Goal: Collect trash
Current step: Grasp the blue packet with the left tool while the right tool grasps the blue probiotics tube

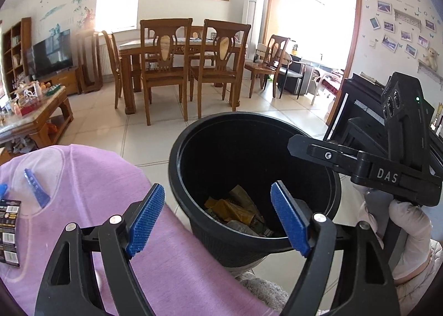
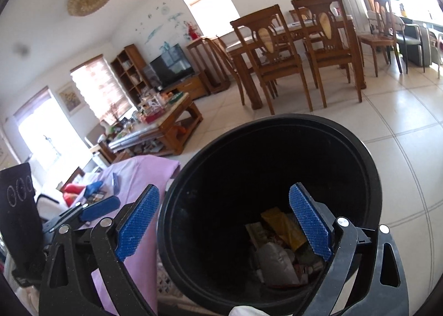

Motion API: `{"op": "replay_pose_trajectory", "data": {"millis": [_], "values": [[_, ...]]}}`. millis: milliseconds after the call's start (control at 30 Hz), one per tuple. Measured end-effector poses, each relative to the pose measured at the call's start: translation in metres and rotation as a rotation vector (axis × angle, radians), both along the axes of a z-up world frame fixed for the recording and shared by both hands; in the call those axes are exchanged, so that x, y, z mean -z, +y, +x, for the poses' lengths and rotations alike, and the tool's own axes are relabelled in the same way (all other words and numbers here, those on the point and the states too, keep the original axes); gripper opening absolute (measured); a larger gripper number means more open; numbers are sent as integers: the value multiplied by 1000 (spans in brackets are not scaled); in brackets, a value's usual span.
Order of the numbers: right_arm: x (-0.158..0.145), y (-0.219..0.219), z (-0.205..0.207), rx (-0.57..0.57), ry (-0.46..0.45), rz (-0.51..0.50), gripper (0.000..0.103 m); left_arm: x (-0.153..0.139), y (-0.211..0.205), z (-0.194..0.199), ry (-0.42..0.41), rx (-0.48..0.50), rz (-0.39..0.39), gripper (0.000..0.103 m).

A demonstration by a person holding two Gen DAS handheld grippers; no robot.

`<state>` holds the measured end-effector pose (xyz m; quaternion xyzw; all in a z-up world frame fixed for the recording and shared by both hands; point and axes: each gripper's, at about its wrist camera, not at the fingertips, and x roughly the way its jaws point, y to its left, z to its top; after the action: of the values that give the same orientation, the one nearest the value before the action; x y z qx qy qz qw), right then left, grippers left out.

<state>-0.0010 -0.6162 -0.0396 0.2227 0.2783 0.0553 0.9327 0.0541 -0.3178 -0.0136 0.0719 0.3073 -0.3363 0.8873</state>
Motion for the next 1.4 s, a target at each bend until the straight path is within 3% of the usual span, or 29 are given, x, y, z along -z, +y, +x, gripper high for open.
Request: {"op": "replay_pose_trajectory", "data": {"millis": [333,433,500,667,800,967,1100,1167,1267,1400], "values": [[-21,88,35,-139,-10,-57,93,-16,101,26,-18,-187,-58,80],[-26,116,47,-180,-9,-69,93,-19,140,43,-11,-274,-54,82],[-29,134,58,-208,-7,-80,93,-23,169,59,3,-341,-51,90],[-37,180,90,-283,-8,-110,93,-20,236,103,68,-512,-63,90],[-42,223,115,-349,-17,-151,93,-8,263,136,145,-561,-44,90],[-43,281,149,-432,10,-234,93,11,274,165,250,-552,-35,90],[-34,328,183,-476,62,-337,85,21,275,173,302,-531,-59,90],[-25,351,203,-495,100,-384,81,24,277,178,318,-537,-65,88],[-11,374,230,-514,155,-443,70,31,283,183,365,-515,-99,65],[7,397,259,-543,217,-499,65,33,286,179,357,-509,-107,55]]}}
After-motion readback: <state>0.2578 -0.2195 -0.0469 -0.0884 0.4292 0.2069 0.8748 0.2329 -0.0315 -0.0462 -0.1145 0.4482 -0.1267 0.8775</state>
